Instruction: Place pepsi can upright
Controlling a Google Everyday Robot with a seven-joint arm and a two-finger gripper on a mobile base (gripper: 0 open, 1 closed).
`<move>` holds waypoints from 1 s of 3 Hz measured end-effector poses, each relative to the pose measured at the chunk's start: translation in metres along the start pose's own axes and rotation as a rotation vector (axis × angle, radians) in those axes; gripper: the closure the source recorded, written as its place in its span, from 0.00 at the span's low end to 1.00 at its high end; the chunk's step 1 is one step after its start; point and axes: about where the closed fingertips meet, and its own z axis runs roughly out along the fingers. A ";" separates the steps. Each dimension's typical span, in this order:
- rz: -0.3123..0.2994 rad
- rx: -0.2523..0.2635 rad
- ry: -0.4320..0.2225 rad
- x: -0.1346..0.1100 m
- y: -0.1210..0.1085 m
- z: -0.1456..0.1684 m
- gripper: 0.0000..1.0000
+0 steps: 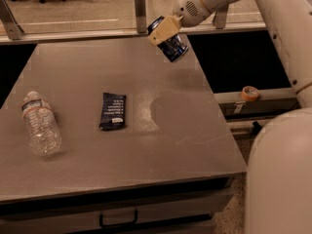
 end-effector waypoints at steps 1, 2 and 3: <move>-0.009 -0.088 -0.249 0.001 0.018 -0.027 1.00; -0.006 -0.118 -0.372 0.018 0.040 -0.029 1.00; 0.046 -0.144 -0.412 0.042 0.045 -0.015 1.00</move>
Offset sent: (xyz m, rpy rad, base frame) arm -0.0850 -0.0263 -0.0055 0.4998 -0.1079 0.0584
